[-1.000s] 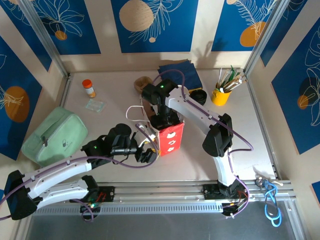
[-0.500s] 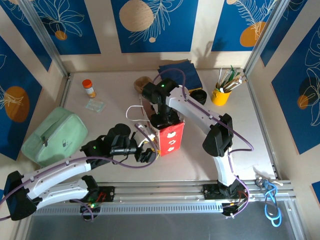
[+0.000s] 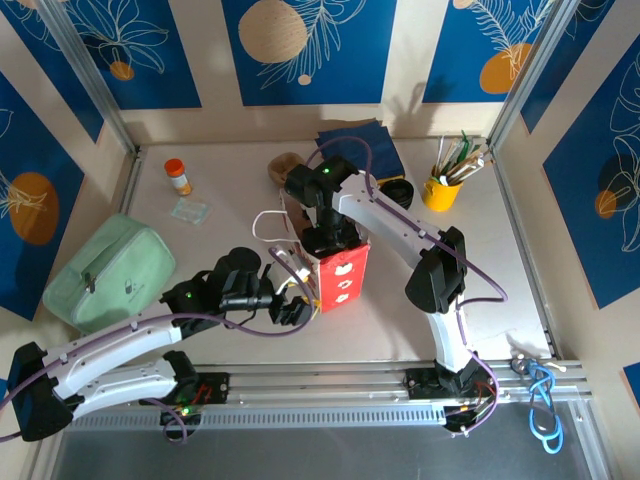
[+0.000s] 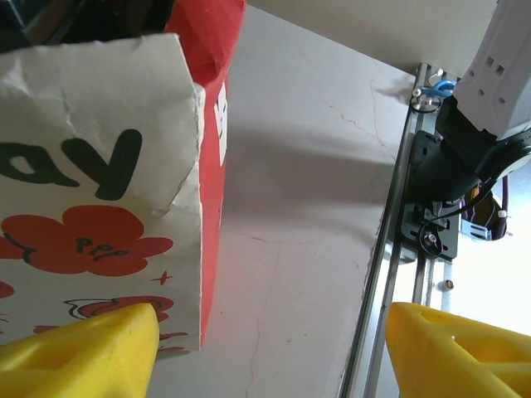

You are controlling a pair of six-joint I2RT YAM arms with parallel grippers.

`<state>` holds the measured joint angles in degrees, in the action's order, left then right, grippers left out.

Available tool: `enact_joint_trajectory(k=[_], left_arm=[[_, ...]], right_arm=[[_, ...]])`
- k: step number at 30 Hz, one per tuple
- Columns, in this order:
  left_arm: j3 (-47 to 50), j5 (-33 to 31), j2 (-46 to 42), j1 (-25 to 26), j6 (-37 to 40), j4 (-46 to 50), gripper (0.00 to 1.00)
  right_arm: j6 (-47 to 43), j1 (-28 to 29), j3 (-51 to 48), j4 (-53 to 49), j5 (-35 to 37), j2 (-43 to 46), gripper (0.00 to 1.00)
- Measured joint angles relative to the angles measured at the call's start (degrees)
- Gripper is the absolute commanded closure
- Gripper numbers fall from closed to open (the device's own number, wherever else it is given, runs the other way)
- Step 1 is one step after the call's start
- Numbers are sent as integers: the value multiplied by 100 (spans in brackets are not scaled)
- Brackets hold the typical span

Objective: Pack the takeout coffee

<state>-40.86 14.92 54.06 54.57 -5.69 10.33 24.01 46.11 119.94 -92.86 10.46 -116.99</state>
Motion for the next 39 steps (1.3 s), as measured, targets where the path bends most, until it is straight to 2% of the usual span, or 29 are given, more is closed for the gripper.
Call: enact_joint_trajectory(k=[39], left_arm=[[0, 0, 0, 0, -24, 0, 28]], right_arm=[[0, 0, -529, 339, -87, 0, 38]])
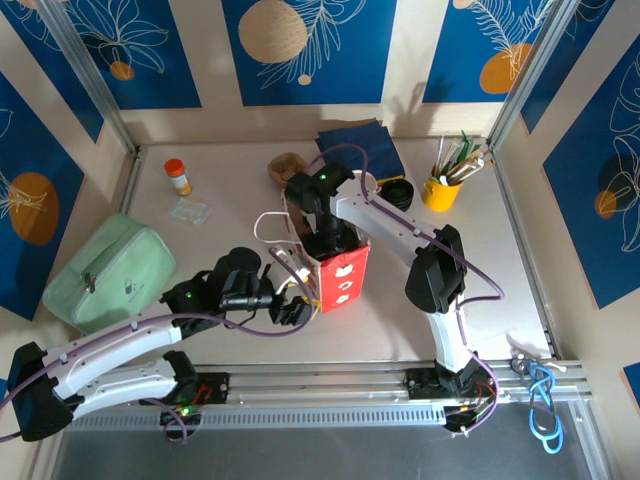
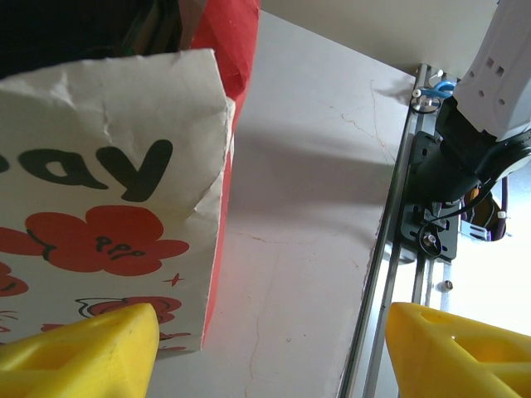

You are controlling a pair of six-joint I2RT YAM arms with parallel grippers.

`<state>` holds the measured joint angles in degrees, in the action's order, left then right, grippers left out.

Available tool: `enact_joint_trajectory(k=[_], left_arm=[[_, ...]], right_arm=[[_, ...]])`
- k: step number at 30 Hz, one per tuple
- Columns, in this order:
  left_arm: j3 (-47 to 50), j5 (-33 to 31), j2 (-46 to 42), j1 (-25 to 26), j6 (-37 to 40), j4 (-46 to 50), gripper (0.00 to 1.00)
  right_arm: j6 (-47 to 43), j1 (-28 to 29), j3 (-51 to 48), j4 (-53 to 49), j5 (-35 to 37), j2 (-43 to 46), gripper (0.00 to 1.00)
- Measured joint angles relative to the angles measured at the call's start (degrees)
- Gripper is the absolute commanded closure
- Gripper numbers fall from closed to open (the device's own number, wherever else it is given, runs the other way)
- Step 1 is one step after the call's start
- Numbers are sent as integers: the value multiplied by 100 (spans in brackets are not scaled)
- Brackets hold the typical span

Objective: Pack the takeout coffee

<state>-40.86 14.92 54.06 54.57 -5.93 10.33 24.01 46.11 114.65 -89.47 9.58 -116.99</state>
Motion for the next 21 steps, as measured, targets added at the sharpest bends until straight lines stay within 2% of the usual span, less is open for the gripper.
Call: enact_joint_trajectory(k=[21], left_arm=[[0, 0, 20, 0, 2, 0, 28]], right_arm=[[-2, -7, -4, 13, -66, -2, 38]])
